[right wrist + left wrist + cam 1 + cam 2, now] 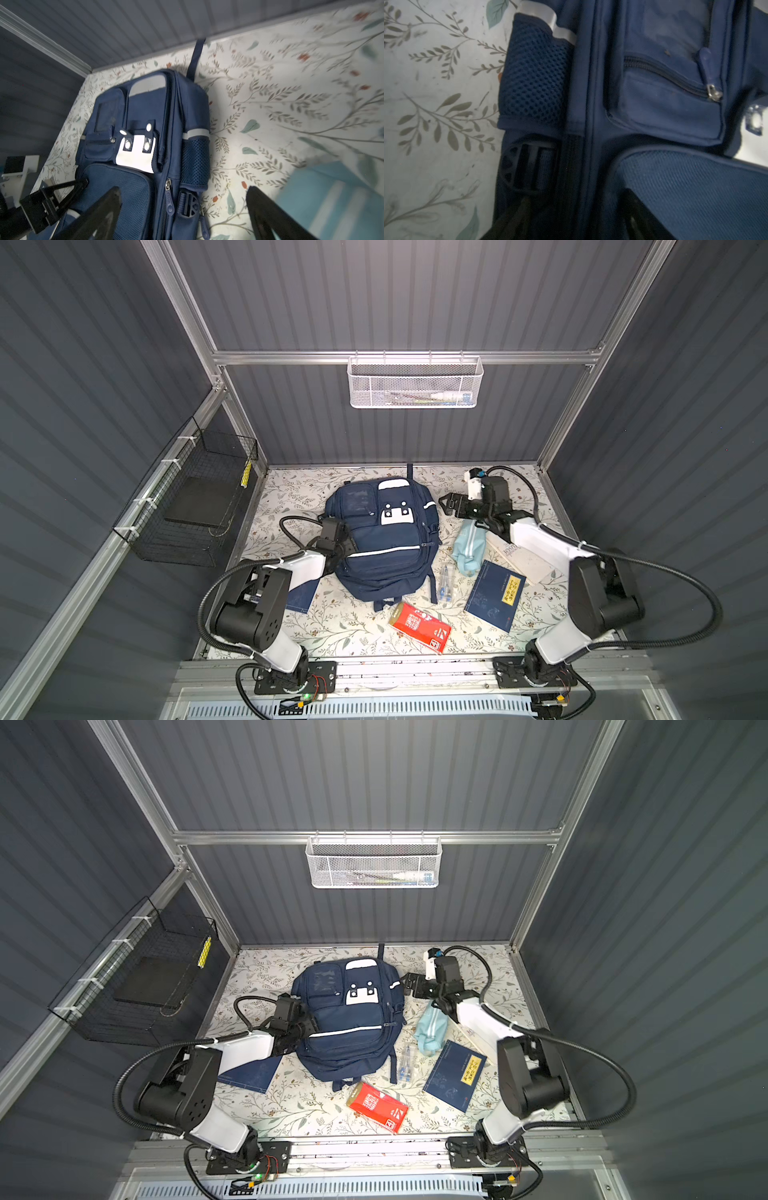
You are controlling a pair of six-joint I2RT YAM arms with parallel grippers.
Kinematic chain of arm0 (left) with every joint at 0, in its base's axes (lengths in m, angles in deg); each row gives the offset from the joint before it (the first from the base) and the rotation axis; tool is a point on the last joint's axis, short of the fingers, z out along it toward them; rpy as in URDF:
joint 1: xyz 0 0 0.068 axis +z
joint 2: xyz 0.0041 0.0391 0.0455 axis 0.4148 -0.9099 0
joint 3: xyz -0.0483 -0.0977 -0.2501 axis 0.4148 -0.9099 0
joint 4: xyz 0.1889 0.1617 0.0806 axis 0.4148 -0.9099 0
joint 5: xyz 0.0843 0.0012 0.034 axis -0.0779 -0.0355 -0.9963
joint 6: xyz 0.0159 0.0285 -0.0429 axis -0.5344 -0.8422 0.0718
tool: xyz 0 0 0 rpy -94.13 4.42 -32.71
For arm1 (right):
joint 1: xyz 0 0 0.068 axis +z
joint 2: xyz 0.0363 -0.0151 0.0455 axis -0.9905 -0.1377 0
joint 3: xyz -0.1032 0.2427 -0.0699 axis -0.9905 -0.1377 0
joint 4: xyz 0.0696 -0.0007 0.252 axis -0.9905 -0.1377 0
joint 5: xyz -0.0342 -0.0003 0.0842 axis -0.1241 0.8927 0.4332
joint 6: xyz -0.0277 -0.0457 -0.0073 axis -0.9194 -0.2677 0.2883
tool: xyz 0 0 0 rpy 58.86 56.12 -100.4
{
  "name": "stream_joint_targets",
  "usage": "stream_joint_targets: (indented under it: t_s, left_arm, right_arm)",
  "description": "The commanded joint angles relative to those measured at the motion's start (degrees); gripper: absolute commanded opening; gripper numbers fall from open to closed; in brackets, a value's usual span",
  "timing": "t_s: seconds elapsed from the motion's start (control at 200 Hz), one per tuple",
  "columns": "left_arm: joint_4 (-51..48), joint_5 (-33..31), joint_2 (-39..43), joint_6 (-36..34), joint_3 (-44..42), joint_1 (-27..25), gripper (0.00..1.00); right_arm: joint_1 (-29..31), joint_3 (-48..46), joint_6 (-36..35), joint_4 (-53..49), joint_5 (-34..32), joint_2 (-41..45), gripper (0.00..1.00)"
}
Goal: Pack the student bag
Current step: 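Reach both grippers to the navy backpack's top zipper pulls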
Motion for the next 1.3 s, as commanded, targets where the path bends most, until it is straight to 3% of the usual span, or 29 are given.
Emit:
stream_joint_targets:
  t_s: [0.0,0.03,0.195,0.28,0.345,0.505,0.555,0.63,0.826,0.906,0.976,1.061,1.151,1.296]
  left_arm:
    - [-2.9,-2.0,-4.4,1.1,3.1,-0.4,0.61]
    - [-3.5,-3.0,-5.7,1.2,4.0,-0.4,0.55]
    - [-4.6,-6.2,-10.5,0.0,8.6,-0.4,0.45]
    - [-5.3,-7.9,-12.9,-1.5,12.0,0.2,0.41]
    - [-6.2,-6.9,-14.8,-2.1,15.0,1.2,0.38]
    - [-6.8,-5.8,-18.0,-3.8,21.3,1.8,0.35]
    - [-6.9,-4.7,-19.4,-4.1,23.5,1.8,0.35]
    - [-6.9,-3.5,-21.7,-4.8,26.8,1.8,0.33]
    - [-9.1,1.3,-30.0,-6.7,40.2,1.8,0.32]
    - [-9.7,2.9,-31.4,-7.0,44.9,1.7,0.33]
    - [-11.3,4.0,-31.6,-7.5,48.3,1.7,0.36]
    - [-12.2,4.8,-29.5,-8.9,49.4,1.7,0.40]
    - [-13.0,4.3,-25.0,-10.1,47.6,1.7,0.49]
    - [-12.8,4.9,-13.9,-9.5,37.8,1.7,0.67]
  right_arm:
    - [0.8,7.5,0.9,-9.2,2.8,-7.2,0.92]
    - [1.1,9.1,0.8,-9.5,2.9,-9.2,0.92]
    - [1.7,17.0,1.2,-13.2,3.3,-18.3,0.84]
    - [1.7,20.4,1.4,-16.3,5.0,-22.6,0.74]
    - [1.7,20.5,1.5,-16.0,7.4,-24.0,0.63]
    - [2.5,13.5,3.0,-11.0,10.4,-20.8,0.23]
    - [3.2,10.8,2.8,-10.5,10.5,-18.8,0.15]
    - [4.4,6.9,2.8,-10.1,10.8,-16.0,0.12]
    - [9.4,1.8,2.3,-8.1,14.1,-10.7,0.14]
    - [10.7,2.4,-0.2,-10.5,13.6,-10.5,0.21]
    - [10.7,2.9,-3.1,-12.8,15.0,-9.6,0.33]
    - [10.8,2.7,-9.4,-17.4,12.5,-6.1,0.43]
    - [10.4,1.2,-17.2,-19.1,6.7,-0.3,0.48]
    - [8.6,-0.9,-37.5,-17.1,2.5,6.6,0.52]
